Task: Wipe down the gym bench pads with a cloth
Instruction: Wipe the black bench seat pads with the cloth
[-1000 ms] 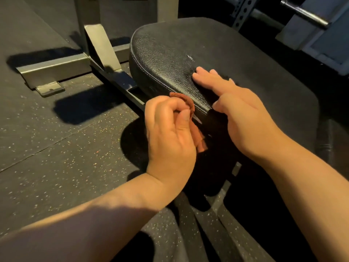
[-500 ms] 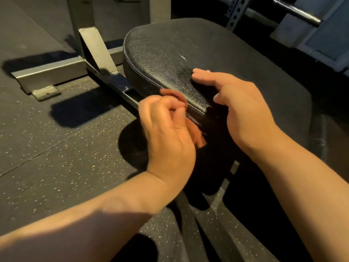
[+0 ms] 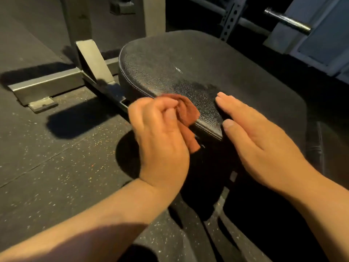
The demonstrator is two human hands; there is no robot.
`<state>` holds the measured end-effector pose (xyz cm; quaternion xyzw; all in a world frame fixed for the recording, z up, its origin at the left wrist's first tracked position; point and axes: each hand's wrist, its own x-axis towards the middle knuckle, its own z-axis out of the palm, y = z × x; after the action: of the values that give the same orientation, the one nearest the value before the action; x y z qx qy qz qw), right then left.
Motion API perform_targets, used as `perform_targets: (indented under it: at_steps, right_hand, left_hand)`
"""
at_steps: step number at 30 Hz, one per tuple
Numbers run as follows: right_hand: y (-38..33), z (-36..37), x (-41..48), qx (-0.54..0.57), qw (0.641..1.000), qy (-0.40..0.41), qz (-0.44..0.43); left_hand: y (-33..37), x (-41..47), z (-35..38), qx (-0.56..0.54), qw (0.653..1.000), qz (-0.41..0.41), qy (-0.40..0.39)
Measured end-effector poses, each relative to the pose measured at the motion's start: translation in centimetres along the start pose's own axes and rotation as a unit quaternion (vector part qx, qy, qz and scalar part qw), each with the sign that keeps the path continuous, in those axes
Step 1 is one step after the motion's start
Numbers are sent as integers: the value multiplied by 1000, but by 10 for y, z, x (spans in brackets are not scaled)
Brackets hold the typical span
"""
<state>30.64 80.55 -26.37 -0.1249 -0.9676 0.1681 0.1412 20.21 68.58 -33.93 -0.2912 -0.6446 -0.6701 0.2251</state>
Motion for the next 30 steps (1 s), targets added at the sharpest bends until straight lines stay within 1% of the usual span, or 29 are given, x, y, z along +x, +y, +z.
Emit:
perform_targets:
  at_steps: [1, 3, 5, 6, 7, 8, 10, 11, 12, 13, 15, 16, 17, 18, 19, 20, 21, 22, 23, 24, 25, 26, 27, 29, 30]
  right_hand:
    - [0, 1, 1, 27, 999, 25, 23]
    - [-2, 3, 4, 51, 997, 43, 49]
    - [-2, 3, 3, 72, 995, 40, 51]
    - [-1, 1, 2, 88, 994, 33, 52]
    - [-2, 0, 1, 101, 993, 26, 54]
    - [-2, 0, 1, 104, 993, 20, 55]
    - [-4, 1, 2, 83, 995, 14, 51]
    - [-5, 2, 3, 67, 996, 14, 49]
    - [-5, 4, 3, 56, 997, 14, 48]
    - [-6, 5, 4, 54, 997, 15, 48]
    - [-4, 5, 3, 70, 996, 20, 50]
    - [-4, 4, 3, 85, 995, 22, 50]
    - [-3, 3, 3, 102, 993, 22, 52]
    - [-2, 2, 3, 121, 991, 22, 54]
    - [-1, 1, 3, 139, 988, 22, 56]
    - [0, 0, 3, 154, 986, 23, 58]
    - [0, -1, 3, 163, 985, 23, 58]
    - [-1, 0, 3, 166, 984, 22, 60]
    - [-1, 0, 3, 164, 984, 20, 66]
    - [-1, 0, 3, 161, 984, 18, 73]
    - [-1, 1, 3, 156, 984, 16, 79]
    - [-2, 2, 3, 151, 985, 15, 81]
    - [-3, 3, 3, 147, 986, 13, 81]
    - [-3, 3, 3, 136, 988, 13, 78]
    - [-4, 2, 4, 136, 988, 13, 77]
  left_hand:
    - [6, -12, 5, -5, 999, 23, -36]
    - [11, -31, 8, 33, 992, 52, -108]
    - [4, -25, 1, 57, 985, 71, -143]
    - [0, -14, -5, 41, 987, 56, -144]
    - [-6, -2, -11, 7, 991, 34, -127]
    - [-11, 13, -16, -16, 997, 15, -75]
    - [-16, 38, -21, 2, 997, -60, 51]
    - [-14, 42, -20, 18, 993, -80, 86]
    - [-8, 40, -15, 12, 992, -86, 91]
    - [-1, 32, -8, 2, 995, -71, 68]
    - [10, 3, 3, -25, 999, -9, -25]
    - [15, -8, 4, -10, 997, 20, -71]
    - [13, -15, 1, 33, 992, 40, -113]
    - [10, -14, -4, 79, 985, 73, -136]
    - [5, -8, -9, 103, 979, 105, -143]
    - [0, 0, -14, 84, 978, 110, -154]
    - [1, 12, -19, 37, 985, 81, -145]
    - [0, 29, -25, 1, 994, 32, -105]
    - [-6, 46, -28, -1, 999, -30, -45]
    - [-10, 62, -30, 42, 995, -93, 15]
    - [-12, 73, -31, 111, 984, -132, 54]
    - [-12, 75, -29, 165, 976, -131, 56]
    - [-8, 70, -26, 197, 975, -96, 23]
    - [10, 49, -13, 223, 971, -15, -84]
    - [22, 41, -8, 229, 965, 3, -128]
